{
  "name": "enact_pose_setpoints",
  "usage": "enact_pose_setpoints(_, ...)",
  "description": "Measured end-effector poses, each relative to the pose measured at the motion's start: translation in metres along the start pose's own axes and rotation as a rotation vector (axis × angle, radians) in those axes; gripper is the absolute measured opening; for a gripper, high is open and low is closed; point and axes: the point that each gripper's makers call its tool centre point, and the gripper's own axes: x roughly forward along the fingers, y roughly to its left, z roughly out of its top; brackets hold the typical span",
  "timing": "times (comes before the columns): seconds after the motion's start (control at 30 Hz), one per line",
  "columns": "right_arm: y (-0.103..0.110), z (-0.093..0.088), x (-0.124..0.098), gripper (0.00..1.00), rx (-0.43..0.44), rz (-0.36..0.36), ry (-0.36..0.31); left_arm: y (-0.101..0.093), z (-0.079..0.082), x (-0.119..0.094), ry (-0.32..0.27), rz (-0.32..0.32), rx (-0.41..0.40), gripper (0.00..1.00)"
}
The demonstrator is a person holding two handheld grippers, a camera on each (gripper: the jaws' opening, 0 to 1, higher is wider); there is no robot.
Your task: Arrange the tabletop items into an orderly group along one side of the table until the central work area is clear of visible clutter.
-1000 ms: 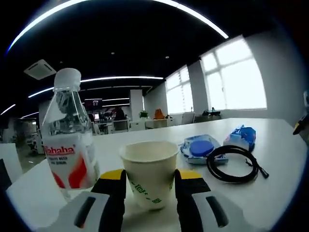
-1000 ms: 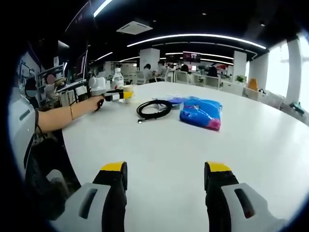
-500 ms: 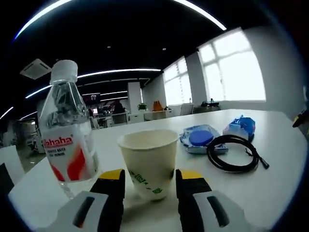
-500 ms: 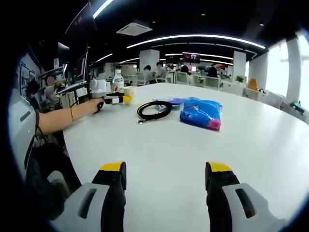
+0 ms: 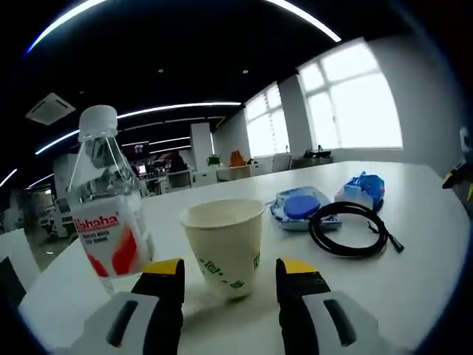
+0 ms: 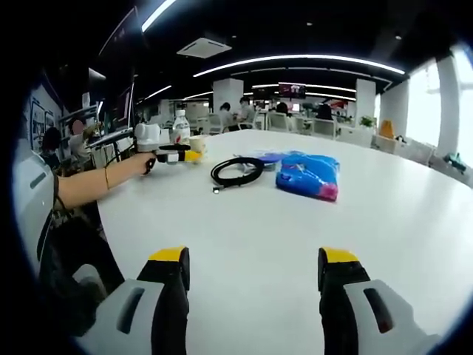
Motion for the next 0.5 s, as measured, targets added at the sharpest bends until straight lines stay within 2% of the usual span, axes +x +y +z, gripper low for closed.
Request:
enact_pose_setpoints(0.03,0.0,0.0,0.0,0.67,-0.001,0.001,0.0,0.0,0.0,-0.001,0.001,0.0,-0.004,0.49)
enact_pose_setpoints(0.07,0.001,0.0,0.0,0.66,-0.004,0.005,0.0,-0.003,0.001,-0.002,-0.005,-0.013,-0.047,0.49)
enact_pose_setpoints(0.17,0.001,-0.003,0.001,0.65,-0.004,0.007,0.01,-0.009,0.002,-0.006,-0.002,-0.027,-0.06,0.5)
enact_pose_setpoints(0.5,0.001,-0.001,-0.001,0.65,0.002,0.01,-0.001,-0.016,0.001,-0.018,0.017,-0.028,-0.016,0.5)
